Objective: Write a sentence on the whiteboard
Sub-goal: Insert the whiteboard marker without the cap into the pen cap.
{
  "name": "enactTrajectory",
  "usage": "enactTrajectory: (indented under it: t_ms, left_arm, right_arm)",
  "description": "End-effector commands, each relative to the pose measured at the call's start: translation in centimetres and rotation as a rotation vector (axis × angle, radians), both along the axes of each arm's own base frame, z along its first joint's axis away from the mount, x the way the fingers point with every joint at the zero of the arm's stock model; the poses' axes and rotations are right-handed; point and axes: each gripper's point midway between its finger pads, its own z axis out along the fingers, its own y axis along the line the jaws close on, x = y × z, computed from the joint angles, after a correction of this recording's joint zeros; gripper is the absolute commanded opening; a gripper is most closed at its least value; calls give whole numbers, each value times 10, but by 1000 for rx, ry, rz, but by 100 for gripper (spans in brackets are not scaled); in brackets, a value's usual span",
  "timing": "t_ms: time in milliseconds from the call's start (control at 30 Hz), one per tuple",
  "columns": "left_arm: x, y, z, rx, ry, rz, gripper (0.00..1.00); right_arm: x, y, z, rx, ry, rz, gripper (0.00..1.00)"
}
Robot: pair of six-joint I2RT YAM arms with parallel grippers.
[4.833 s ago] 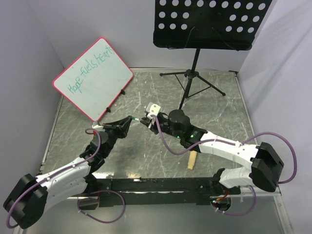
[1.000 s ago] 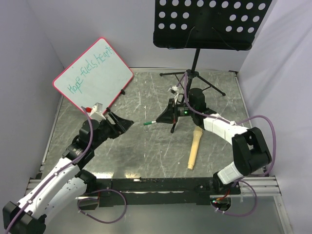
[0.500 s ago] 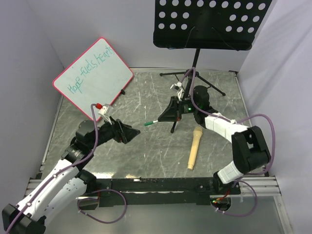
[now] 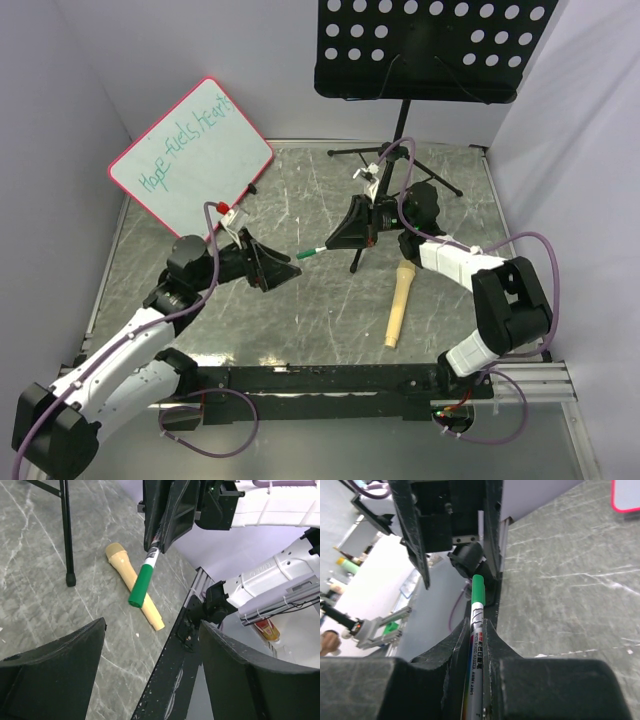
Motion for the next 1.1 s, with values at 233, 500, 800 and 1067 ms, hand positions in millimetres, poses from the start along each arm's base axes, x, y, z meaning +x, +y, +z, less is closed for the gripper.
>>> enactTrajectory:
  t_ms: [233,500,800,1067]
  left_arm:
    - [0,-9,26,-61,-60,-59,78]
    - [4,-18,26,-78,-34,-105,67]
    - [9,-22,32,-105,-37,-113,56]
    - [12,-26,22,-71,-9,-125,47]
  right_arm:
    - [-4,-2,8,23,-17,11,0]
    - [-2,-1,6,19,-6,3,0]
    - [-3,2,2,4,-14,0,0]
    - [-3,2,3,5,-12,0,0]
